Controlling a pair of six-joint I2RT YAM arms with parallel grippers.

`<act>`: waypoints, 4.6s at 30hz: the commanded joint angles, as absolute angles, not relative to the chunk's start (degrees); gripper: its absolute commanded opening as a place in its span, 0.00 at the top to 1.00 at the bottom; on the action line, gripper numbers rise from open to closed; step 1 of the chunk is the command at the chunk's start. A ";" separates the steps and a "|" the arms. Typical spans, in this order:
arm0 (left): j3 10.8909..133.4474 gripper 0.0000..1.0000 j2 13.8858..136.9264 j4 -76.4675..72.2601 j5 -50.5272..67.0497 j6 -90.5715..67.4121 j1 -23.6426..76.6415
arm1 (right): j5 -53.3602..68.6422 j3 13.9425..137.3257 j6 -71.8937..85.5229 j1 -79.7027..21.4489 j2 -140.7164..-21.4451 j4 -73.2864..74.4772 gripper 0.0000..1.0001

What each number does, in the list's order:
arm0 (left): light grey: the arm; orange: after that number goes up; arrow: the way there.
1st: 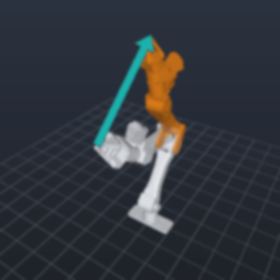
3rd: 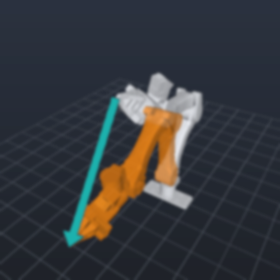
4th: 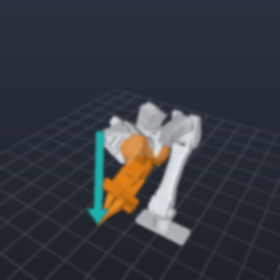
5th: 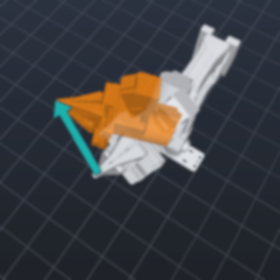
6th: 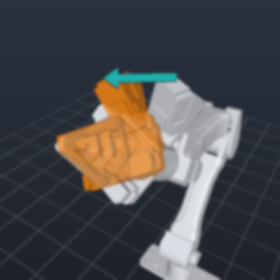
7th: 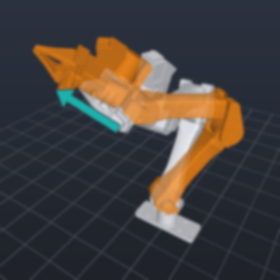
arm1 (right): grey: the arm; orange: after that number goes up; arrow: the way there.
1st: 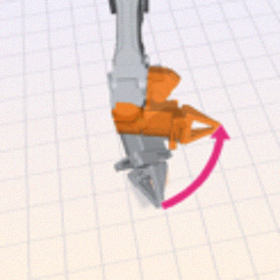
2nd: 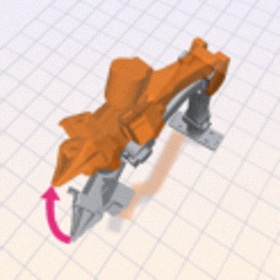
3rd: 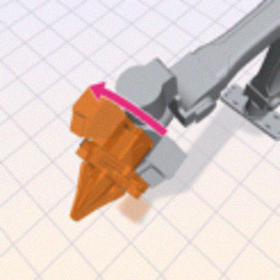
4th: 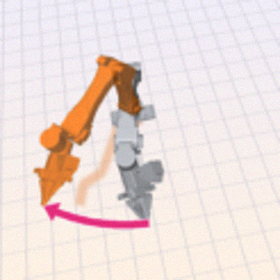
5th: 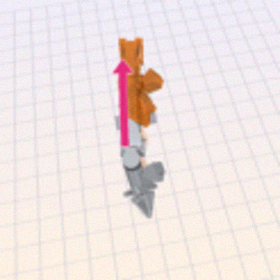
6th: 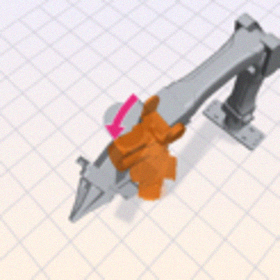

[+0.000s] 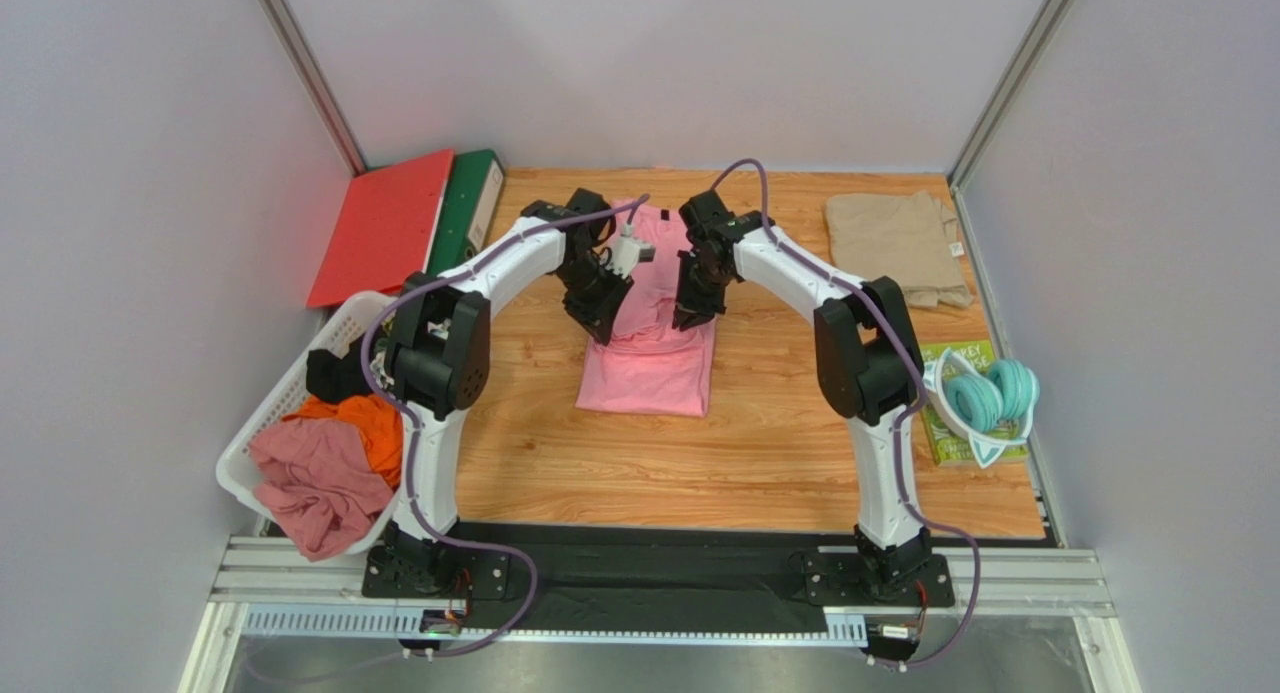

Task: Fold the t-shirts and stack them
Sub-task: Fold the folded rectangular tshirt in 1/3 of the way

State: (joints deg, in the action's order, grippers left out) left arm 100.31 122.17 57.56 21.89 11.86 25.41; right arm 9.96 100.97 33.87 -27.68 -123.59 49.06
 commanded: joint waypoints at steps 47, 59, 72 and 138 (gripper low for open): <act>95.98 0.78 117.60 57.48 24.70 10.02 29.62 | 14.85 103.27 28.48 -21.97 -125.24 48.87 0.65; 89.13 0.78 109.26 57.74 28.39 10.55 29.62 | 16.52 103.62 27.77 -20.74 -128.58 48.08 0.71; 86.13 0.78 109.95 55.81 25.23 10.99 29.62 | 16.08 100.90 27.60 -20.65 -124.81 47.81 1.00; 77.34 0.80 101.17 48.34 29.18 7.20 24.87 | 43.96 66.36 51.69 -31.73 -115.74 14.49 0.59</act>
